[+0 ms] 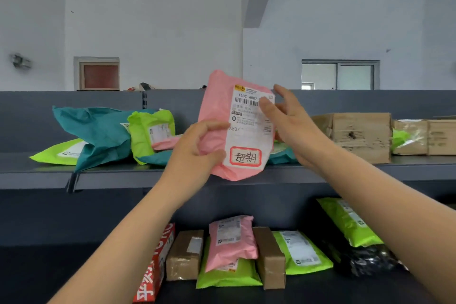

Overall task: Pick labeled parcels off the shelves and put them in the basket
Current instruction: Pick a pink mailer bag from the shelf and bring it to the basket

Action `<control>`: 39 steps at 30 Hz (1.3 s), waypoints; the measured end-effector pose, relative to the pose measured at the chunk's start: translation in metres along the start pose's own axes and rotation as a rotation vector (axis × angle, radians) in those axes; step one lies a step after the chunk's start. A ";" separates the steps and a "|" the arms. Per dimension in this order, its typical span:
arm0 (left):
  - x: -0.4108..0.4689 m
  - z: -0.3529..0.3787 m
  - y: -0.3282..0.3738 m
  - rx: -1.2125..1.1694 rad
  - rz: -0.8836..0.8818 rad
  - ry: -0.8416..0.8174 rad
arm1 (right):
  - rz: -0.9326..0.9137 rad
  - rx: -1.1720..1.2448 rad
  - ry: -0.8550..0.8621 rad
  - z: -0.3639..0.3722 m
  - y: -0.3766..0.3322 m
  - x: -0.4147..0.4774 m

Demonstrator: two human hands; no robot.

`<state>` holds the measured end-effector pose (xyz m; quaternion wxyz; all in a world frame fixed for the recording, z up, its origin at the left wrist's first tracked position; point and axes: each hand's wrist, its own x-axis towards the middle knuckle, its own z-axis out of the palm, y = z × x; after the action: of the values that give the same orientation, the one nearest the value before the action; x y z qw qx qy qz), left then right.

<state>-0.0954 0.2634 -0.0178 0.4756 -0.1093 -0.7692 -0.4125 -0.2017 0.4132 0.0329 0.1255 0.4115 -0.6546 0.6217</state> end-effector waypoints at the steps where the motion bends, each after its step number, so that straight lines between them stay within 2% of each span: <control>1: -0.001 0.010 0.001 -0.028 0.014 -0.031 | -0.027 -0.028 0.028 -0.008 0.000 -0.008; 3: -0.005 0.029 0.002 -0.121 0.020 -0.099 | -0.089 -0.122 0.115 -0.032 0.005 -0.023; 6: -0.016 0.064 0.005 -0.254 0.027 -0.218 | -0.085 -0.181 0.171 -0.075 0.011 -0.055; 10: -0.036 0.127 0.021 -0.286 0.011 -0.374 | -0.062 -0.323 0.267 -0.137 0.020 -0.113; 13: -0.056 0.185 0.044 -0.283 0.010 -0.502 | 0.082 -0.305 0.379 -0.190 0.038 -0.167; 16: -0.087 0.246 0.074 -0.368 -0.108 -0.617 | 0.214 -0.290 0.468 -0.246 0.053 -0.232; 20: -0.138 0.330 0.117 -0.376 -0.157 -0.743 | 0.369 -0.314 0.479 -0.331 0.058 -0.325; 24: -0.197 0.433 0.186 -0.420 -0.104 -0.922 | 0.516 -0.310 0.475 -0.436 0.035 -0.423; 29: -0.267 0.551 0.279 -0.507 -0.045 -1.143 | 0.584 -0.324 0.514 -0.540 0.001 -0.545; 37: -0.375 0.719 0.411 -0.650 0.133 -1.417 | 0.737 -0.566 0.939 -0.656 -0.045 -0.707; 39: -0.385 0.738 0.426 -0.671 0.151 -1.424 | 0.755 -0.587 0.987 -0.666 -0.050 -0.723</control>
<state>-0.1279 1.1655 -0.2608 -0.1630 -0.5368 -0.7135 -0.4198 0.0572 1.3059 -0.2903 0.2900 -0.2272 -0.7608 0.5342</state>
